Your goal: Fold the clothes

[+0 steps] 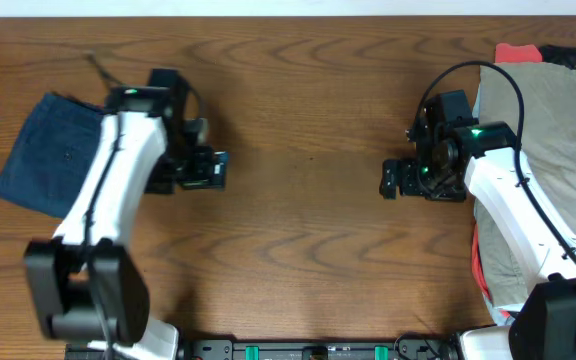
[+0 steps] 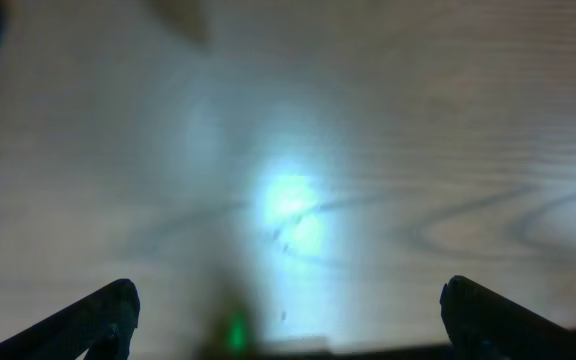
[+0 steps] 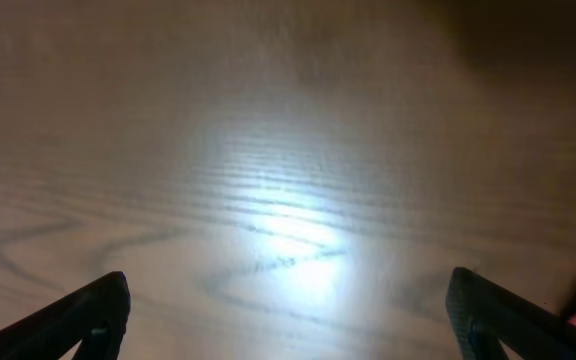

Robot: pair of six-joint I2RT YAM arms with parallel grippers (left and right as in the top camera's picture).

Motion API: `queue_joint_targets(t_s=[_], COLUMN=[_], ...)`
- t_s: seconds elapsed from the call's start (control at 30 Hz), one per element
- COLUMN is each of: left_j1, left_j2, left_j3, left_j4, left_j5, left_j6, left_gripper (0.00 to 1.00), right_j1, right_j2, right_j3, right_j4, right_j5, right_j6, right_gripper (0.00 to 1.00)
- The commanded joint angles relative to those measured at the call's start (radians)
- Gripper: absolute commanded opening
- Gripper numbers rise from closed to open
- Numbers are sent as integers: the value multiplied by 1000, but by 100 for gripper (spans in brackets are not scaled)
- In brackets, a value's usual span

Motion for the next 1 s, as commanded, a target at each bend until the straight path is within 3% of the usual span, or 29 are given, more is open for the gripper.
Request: queue_joint_targets(t_s=[0.0,0.43,0.7,0.97], left_j1=[42,44,44,44], left_j2=[-87,-641,-1142,-1348], left_j3=[7,-220,-456,-474], left_j4=[-21,154,263,252], left_j5=[-12,-53,-53,-53], left_j6=[-16,-16,-86,-86], left_gripper=[98,98,98,98], right_j1=[-10,13,142,149], right_j2=[-49,-378,-733,-892], right_j3=[13,-19,-283,-448], right_j4=[-19,-7,225,238], right_j5=[-2,75,167,193], right_j6=[0,52,53,53], right_gripper=[99,99,99,99])
